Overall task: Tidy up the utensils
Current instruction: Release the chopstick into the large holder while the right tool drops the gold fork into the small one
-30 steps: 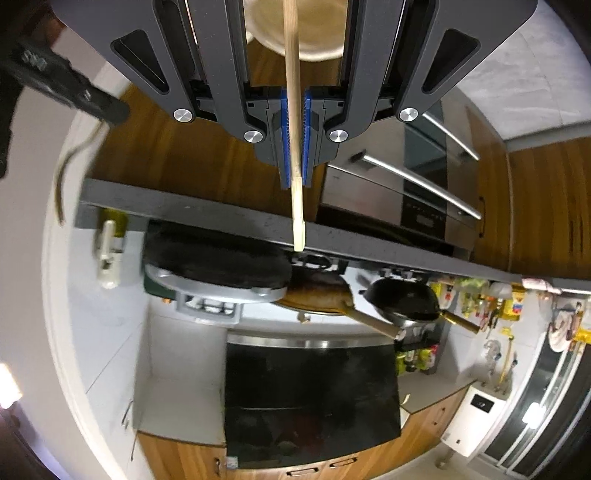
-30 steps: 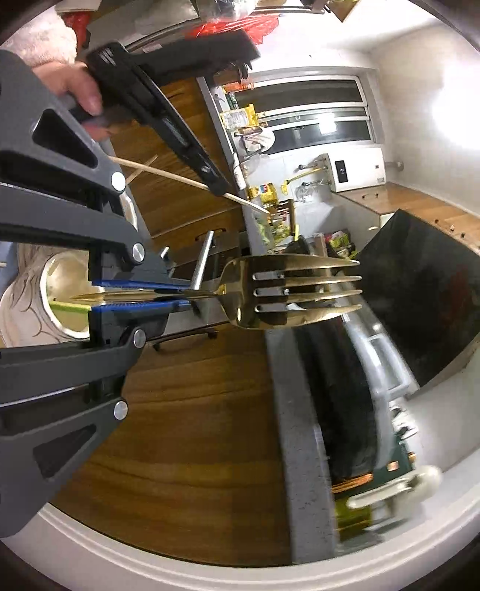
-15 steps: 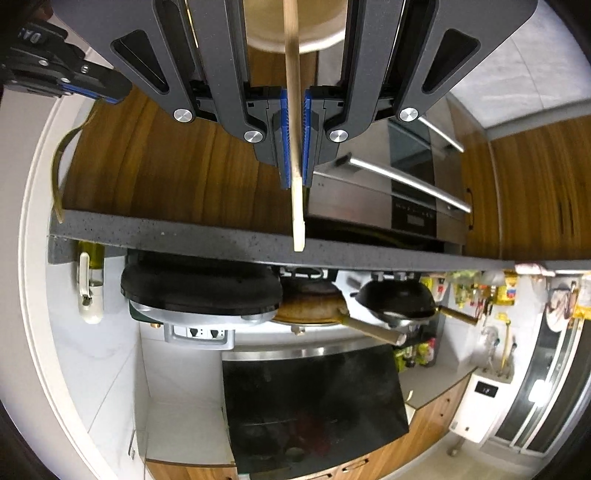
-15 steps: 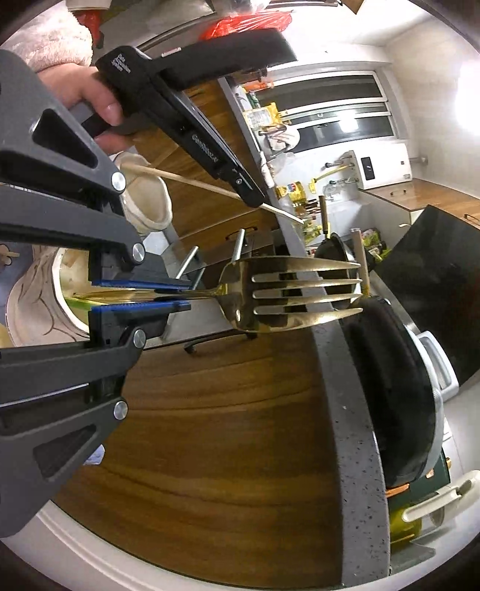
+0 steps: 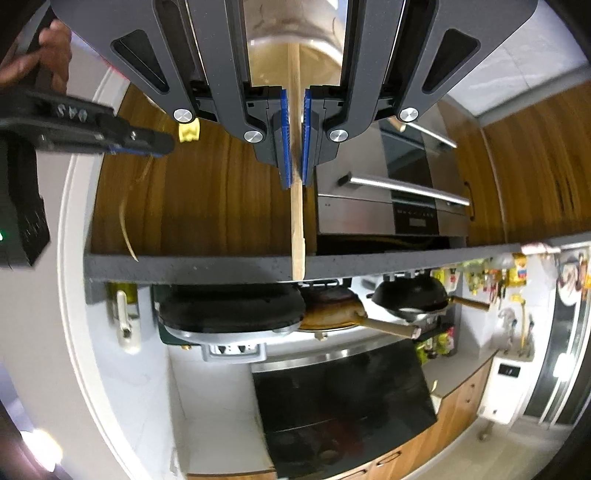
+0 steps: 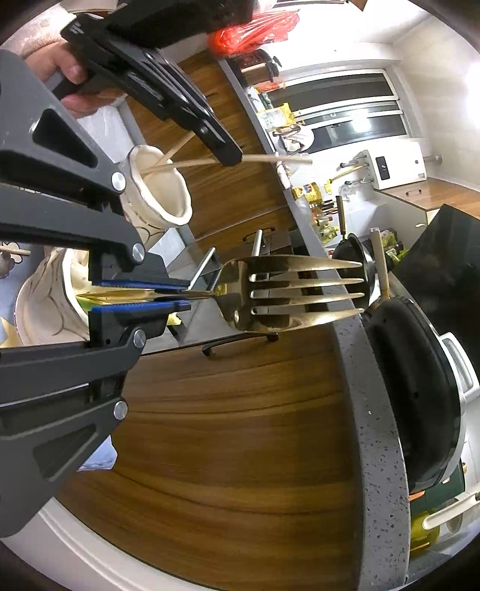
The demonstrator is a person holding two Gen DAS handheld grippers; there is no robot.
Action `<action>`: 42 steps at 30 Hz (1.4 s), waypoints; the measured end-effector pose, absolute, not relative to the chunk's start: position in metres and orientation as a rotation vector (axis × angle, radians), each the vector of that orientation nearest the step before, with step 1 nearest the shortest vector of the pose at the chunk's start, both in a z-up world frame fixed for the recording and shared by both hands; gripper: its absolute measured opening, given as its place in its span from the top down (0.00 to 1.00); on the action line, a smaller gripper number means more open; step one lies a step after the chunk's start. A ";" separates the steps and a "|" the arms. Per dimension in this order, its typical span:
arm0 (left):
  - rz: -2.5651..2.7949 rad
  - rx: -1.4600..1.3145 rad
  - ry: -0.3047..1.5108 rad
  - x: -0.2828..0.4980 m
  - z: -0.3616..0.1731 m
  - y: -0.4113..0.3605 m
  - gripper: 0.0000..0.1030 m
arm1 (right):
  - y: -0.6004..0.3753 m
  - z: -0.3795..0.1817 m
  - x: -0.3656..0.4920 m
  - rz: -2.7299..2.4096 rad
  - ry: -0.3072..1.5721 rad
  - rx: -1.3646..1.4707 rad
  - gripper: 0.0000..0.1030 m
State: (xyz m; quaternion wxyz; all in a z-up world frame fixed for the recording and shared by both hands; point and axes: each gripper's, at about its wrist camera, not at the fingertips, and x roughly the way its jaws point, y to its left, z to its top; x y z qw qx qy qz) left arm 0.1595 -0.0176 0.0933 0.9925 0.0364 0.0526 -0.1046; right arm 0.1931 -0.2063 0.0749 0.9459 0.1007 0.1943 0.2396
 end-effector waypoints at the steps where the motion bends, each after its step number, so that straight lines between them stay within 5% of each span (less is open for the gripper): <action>1: -0.200 0.093 0.108 0.158 0.091 -0.019 0.94 | -0.206 0.074 0.194 0.488 0.402 0.203 0.94; 6: -0.185 0.115 0.134 0.161 0.085 -0.016 0.92 | -0.206 0.069 0.197 0.485 0.431 0.196 0.94; 19: -0.163 0.104 0.139 0.158 0.094 -0.014 0.57 | -0.201 0.063 0.202 0.477 0.461 0.185 0.92; 27: -0.133 0.113 0.161 0.148 0.098 -0.016 0.43 | -0.199 0.069 0.195 0.478 0.428 0.179 0.64; 29: -0.127 0.109 0.165 0.143 0.101 -0.015 0.37 | -0.199 0.072 0.190 0.483 0.411 0.177 0.49; 38: -0.085 0.029 0.197 0.100 0.103 0.007 0.25 | -0.207 0.081 0.157 0.431 0.369 0.155 0.29; 40: -0.074 0.017 0.216 0.089 0.100 0.011 0.21 | -0.211 0.082 0.150 0.424 0.362 0.171 0.08; 42: -0.064 0.008 0.239 0.077 0.095 0.016 0.15 | -0.216 0.082 0.143 0.408 0.354 0.200 0.04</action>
